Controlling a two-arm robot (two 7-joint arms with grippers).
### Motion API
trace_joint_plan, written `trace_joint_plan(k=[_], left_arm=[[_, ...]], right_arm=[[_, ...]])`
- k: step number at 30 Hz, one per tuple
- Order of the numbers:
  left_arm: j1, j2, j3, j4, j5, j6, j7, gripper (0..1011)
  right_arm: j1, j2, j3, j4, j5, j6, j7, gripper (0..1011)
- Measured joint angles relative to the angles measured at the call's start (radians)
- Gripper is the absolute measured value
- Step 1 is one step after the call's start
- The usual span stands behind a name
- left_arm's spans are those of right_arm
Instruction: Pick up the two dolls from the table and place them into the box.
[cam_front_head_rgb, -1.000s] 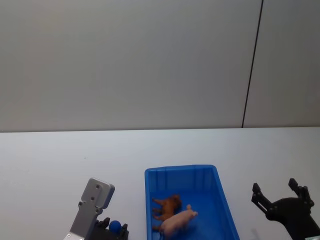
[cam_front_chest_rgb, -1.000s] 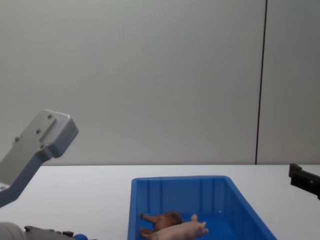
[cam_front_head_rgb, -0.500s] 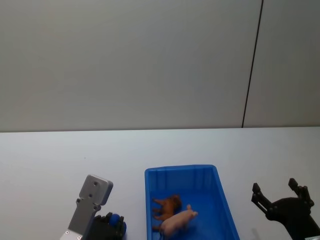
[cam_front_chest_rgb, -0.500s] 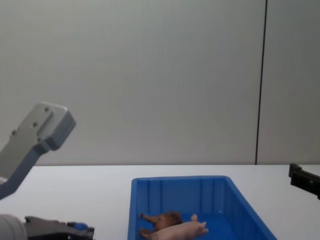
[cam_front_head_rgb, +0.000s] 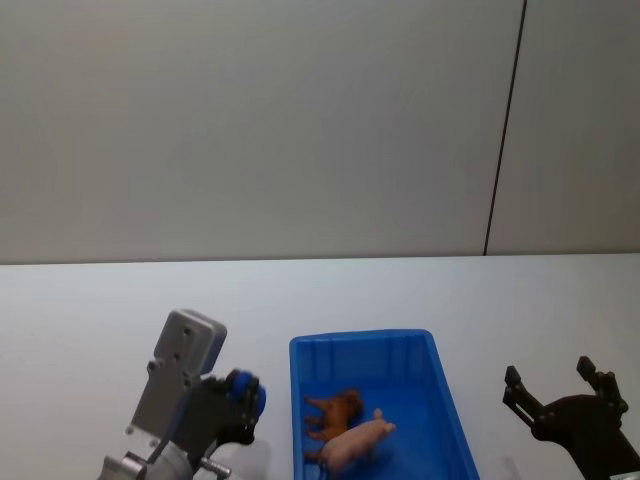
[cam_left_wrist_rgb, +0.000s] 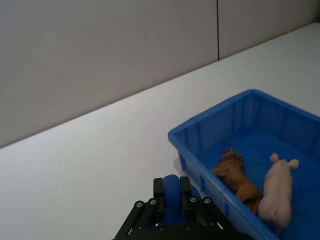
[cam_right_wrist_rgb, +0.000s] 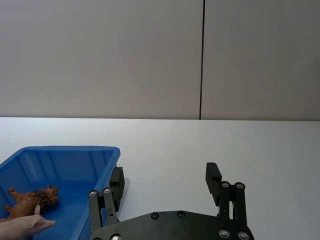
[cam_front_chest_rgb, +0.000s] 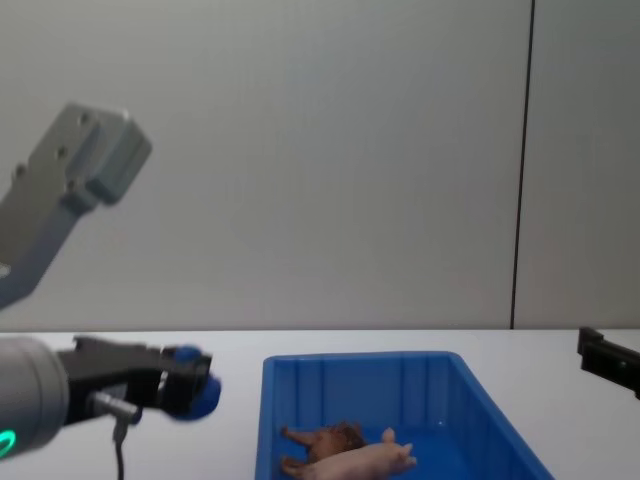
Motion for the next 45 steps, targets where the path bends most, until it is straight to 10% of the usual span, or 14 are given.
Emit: trace_joint_plan(k=[18,45], left_arm=[[-0.079,-0.036,0.0,0.008,0.036,-0.121,-0.21,90],[-0.147,-0.089,0.018,0.058,0.044,-0.173,-0.371,931]], right_arm=[[0.0,0.0,0.0,0.0,0.0,0.0,0.0,1001],[0.0,0.0,0.0,0.0,0.0,0.0,0.0,1001]])
